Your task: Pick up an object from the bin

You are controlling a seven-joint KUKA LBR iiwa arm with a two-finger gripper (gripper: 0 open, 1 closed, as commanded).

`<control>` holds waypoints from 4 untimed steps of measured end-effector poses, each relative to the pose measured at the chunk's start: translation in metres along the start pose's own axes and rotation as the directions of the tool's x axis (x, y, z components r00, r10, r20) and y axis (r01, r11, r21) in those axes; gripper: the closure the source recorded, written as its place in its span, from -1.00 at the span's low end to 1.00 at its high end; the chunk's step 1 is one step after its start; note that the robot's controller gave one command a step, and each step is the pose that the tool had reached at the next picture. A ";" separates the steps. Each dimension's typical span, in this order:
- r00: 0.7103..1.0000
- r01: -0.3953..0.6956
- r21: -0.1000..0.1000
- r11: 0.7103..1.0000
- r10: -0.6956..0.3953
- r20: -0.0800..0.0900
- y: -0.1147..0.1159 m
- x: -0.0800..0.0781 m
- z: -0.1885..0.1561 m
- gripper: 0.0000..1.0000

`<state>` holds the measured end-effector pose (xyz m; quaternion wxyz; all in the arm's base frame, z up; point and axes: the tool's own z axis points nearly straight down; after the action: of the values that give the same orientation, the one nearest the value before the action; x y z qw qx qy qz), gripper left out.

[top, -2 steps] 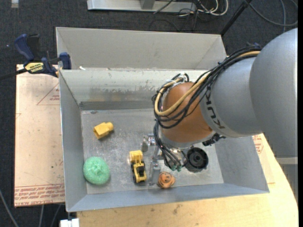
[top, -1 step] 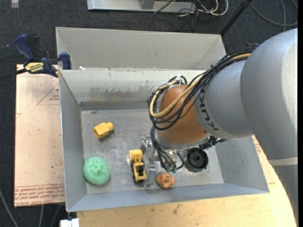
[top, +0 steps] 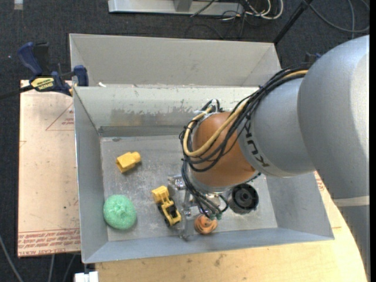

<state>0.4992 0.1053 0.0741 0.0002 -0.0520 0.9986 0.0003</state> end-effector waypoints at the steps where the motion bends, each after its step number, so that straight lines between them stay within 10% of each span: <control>1: 0.996 0.092 -0.001 0.996 -0.092 0.003 0.008 -0.005 0.001 -1.00; 2: 0.983 -0.185 -0.001 0.983 0.185 0.000 0.006 -0.003 0.002 -1.00; 3: 0.977 -0.215 -0.001 0.977 0.215 0.000 0.005 0.000 0.003 -1.00; 4: 0.991 -0.134 -0.002 0.991 0.134 0.003 0.018 -0.008 -0.021 1.00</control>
Offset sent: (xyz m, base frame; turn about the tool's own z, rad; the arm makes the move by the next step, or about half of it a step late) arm -0.0064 -0.0010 -0.0030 0.1904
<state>0.5053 0.1242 0.0952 0.0015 0.0154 0.9999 0.0015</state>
